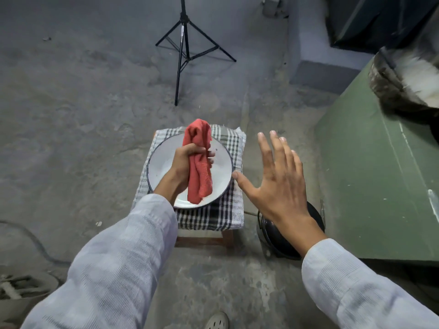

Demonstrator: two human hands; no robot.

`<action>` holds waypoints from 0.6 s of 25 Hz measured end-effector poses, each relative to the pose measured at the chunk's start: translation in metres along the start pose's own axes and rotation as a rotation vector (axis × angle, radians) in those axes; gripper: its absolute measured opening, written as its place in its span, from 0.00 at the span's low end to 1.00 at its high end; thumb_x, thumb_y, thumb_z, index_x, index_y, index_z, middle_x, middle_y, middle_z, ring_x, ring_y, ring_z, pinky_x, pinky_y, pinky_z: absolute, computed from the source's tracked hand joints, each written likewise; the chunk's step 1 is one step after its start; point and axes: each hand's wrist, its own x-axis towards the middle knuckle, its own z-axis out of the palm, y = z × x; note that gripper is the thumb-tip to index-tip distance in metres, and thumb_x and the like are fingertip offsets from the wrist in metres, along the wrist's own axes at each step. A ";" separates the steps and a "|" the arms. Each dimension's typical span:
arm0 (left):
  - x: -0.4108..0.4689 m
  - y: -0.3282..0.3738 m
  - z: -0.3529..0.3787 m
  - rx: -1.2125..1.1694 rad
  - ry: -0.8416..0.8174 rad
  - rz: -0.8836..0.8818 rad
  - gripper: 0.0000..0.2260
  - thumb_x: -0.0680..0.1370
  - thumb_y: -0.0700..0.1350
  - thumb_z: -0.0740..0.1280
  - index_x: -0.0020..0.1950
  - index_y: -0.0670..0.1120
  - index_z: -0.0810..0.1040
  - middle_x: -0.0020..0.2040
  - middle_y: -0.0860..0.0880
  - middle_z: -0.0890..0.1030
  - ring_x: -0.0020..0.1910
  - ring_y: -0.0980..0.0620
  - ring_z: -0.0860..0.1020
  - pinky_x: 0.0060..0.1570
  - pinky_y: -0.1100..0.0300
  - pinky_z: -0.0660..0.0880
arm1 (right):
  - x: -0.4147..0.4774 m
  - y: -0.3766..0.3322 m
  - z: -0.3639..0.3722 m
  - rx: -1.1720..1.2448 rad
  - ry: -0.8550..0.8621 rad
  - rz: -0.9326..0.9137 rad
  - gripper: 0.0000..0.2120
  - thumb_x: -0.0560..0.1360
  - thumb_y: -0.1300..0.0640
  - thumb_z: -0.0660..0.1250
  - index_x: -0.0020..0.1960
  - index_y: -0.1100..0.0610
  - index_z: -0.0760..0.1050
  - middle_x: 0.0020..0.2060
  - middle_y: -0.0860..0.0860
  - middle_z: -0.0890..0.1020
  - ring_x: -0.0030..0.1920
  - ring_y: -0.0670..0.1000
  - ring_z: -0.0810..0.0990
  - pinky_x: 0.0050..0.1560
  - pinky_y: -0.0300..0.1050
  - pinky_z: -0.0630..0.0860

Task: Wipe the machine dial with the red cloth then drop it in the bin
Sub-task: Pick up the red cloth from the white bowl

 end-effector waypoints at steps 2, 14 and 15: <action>-0.020 0.014 0.022 -0.226 -0.146 0.018 0.21 0.72 0.43 0.62 0.63 0.38 0.76 0.53 0.37 0.83 0.47 0.42 0.83 0.58 0.49 0.77 | 0.000 -0.002 -0.026 -0.007 0.064 0.011 0.45 0.78 0.28 0.58 0.87 0.52 0.54 0.86 0.56 0.58 0.86 0.60 0.57 0.84 0.60 0.55; -0.142 0.078 0.197 -0.606 -0.657 0.104 0.39 0.77 0.55 0.60 0.86 0.43 0.55 0.86 0.41 0.56 0.86 0.40 0.55 0.84 0.38 0.47 | -0.044 0.027 -0.222 -0.084 0.356 0.091 0.48 0.78 0.22 0.47 0.87 0.50 0.49 0.86 0.57 0.56 0.86 0.58 0.54 0.85 0.61 0.54; -0.155 0.082 0.214 -0.604 -0.714 0.090 0.39 0.77 0.55 0.60 0.86 0.44 0.54 0.86 0.42 0.55 0.86 0.40 0.54 0.84 0.38 0.46 | -0.053 0.032 -0.243 -0.092 0.381 0.103 0.48 0.78 0.22 0.47 0.87 0.50 0.49 0.86 0.56 0.56 0.87 0.58 0.53 0.85 0.61 0.54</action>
